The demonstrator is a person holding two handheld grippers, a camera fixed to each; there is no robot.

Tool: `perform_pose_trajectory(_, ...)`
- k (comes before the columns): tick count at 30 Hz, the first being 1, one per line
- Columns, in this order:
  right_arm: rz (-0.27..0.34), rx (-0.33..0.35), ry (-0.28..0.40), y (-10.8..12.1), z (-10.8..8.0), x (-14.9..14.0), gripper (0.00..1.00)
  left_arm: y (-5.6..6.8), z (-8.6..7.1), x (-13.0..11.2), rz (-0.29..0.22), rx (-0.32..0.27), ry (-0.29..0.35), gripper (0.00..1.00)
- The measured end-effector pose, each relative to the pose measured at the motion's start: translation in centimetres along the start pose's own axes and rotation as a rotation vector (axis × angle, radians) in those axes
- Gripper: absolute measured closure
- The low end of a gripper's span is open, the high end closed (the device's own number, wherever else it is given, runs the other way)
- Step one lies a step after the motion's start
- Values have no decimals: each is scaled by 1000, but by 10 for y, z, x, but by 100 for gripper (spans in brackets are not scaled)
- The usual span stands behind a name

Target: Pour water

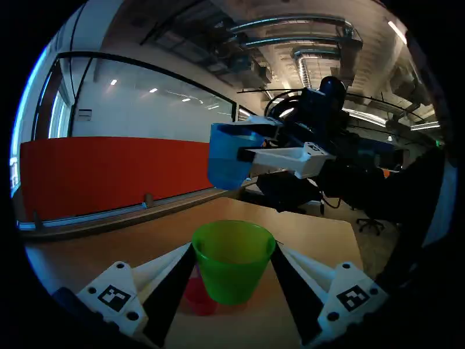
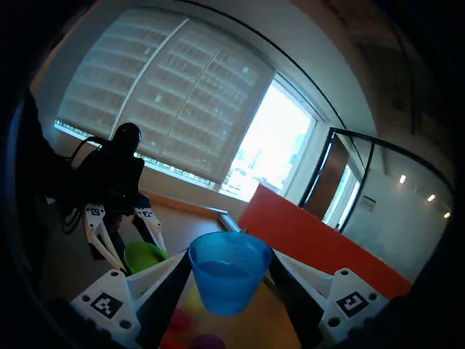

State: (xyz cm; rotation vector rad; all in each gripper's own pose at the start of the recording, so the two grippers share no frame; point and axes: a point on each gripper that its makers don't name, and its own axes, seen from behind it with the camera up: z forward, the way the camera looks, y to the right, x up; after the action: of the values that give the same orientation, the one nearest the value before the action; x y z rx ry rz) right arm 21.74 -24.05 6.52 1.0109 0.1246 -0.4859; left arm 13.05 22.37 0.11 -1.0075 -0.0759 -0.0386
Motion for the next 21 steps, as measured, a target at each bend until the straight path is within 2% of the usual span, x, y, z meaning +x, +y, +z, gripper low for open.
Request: perform_pose_trajectory(21, -253, 10, 23, -4, 9, 24, 8, 11, 1, 2, 7, -24, 7, 13)
